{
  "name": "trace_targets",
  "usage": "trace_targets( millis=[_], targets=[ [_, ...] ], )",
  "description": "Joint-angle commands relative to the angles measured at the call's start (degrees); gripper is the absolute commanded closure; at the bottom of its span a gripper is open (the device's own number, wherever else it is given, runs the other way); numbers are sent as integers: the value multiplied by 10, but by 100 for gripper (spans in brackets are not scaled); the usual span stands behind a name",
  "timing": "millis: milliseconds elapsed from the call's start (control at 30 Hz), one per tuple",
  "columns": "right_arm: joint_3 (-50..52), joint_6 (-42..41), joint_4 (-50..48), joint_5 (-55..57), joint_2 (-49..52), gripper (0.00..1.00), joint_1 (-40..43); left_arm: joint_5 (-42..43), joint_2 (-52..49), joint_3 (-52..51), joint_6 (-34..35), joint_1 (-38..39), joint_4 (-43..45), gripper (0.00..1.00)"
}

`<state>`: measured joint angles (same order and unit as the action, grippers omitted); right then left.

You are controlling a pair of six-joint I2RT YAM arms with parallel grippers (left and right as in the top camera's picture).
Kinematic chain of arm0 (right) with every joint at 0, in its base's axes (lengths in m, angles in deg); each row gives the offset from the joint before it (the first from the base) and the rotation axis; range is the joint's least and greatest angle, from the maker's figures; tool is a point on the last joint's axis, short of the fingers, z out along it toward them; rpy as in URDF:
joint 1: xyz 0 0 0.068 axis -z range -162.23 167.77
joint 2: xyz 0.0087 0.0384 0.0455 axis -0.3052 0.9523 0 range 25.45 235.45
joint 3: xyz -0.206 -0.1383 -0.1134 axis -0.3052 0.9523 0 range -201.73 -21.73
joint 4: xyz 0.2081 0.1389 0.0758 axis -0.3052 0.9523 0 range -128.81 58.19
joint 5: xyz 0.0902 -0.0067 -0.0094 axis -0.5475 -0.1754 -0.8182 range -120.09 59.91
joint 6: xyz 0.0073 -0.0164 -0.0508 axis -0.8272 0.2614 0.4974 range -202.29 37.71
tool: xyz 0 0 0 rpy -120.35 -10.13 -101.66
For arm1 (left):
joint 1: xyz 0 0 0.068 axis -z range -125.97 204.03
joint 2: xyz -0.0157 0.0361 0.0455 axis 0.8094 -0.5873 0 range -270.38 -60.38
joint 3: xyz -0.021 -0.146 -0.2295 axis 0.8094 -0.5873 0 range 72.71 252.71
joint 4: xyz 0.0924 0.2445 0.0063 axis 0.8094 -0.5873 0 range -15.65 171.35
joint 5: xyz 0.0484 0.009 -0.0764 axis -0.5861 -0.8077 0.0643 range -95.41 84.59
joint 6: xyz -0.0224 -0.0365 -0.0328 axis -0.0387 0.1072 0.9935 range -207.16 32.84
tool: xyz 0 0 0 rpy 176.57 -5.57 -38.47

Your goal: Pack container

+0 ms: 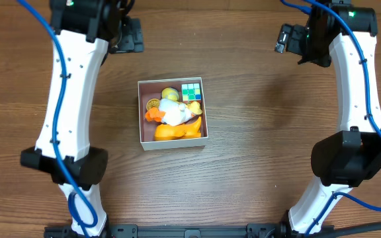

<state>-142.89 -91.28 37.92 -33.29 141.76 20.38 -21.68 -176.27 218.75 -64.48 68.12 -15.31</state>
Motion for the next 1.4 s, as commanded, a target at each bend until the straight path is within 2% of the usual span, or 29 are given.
trace_targets(
  millis=[0, 100, 200, 267, 367, 533, 567, 767, 867, 967, 1033, 1067, 1200, 1367],
  targets=[
    [-14, -4, -2, -3, -2, 0, 1, 12, 87, 13, -3, -18, -1, 0],
    [-14, -4, -2, -3, -2, 0, 1, 12, 139, 11, -4, -43, 15, 0],
    [-14, -4, -2, -3, -2, 0, 1, 16, 212, -42, -4, -71, 109, 0],
    [-14, -4, -2, -3, -2, 0, 1, 15, 273, -126, -5, -78, 203, 0],
    [-14, -4, -2, -3, -2, 0, 1, 15, 370, -292, -29, -79, 355, 0],
    [-14, -4, -2, -3, -2, 0, 1, 41, 556, -647, -32, -103, 613, 0],
    [-14, -4, -2, -3, -2, 0, 1, 64, 610, -752, -32, -118, 697, 0],
    [-14, -4, -2, -3, -2, 0, 1, 132, 787, -1060, -49, -155, 919, 0],
    [-14, -4, -2, -3, -2, 0, 1, 137, 892, -1177, -63, -156, 939, 0],
    [-14, -4, -2, -3, -2, 0, 1, 163, 979, -1249, -101, -156, 936, 0],
    [-14, -4, -2, -3, -2, 0, 1, 182, 1031, -1283, -116, -156, 919, 0],
    [-14, -4, -2, -3, -2, 0, 1, 194, 1064, -1300, -115, -156, 872, 0],
    [-14, -4, -2, -3, -2, 0, 1, 204, 1097, -1329, -116, -156, 817, 0],
    [-14, -4, -2, -3, -2, 0, 1, 204, 1134, -1380, -115, -156, 812, 0]
  ],
)
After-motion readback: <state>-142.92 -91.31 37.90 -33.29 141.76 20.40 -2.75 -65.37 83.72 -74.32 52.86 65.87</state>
